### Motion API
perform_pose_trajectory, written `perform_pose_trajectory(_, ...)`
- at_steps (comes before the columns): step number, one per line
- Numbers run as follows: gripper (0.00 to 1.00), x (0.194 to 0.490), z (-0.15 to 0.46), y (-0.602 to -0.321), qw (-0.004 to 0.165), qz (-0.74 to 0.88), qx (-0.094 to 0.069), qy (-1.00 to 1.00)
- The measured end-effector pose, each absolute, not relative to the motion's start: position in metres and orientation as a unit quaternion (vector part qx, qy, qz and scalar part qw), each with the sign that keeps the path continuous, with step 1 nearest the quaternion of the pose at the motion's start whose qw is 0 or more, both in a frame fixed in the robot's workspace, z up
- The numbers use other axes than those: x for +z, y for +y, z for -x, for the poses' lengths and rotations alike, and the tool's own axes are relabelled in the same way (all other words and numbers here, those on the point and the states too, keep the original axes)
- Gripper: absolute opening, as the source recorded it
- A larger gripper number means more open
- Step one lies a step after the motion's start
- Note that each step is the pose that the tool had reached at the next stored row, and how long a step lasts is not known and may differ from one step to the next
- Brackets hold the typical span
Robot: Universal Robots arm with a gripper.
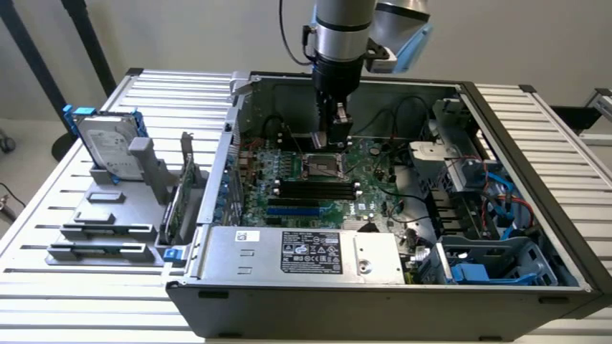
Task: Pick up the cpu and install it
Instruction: 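Place the cpu into insertion slot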
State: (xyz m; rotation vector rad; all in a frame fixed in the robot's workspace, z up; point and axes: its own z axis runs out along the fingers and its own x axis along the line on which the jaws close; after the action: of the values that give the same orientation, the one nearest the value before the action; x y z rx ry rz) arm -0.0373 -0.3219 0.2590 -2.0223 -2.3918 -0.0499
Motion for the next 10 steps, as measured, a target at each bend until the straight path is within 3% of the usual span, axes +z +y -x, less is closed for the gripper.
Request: perform_pose_trajectory(10,0.55,0.2509,0.0373,-0.3225,0.003,0.709,-0.016,-0.705)
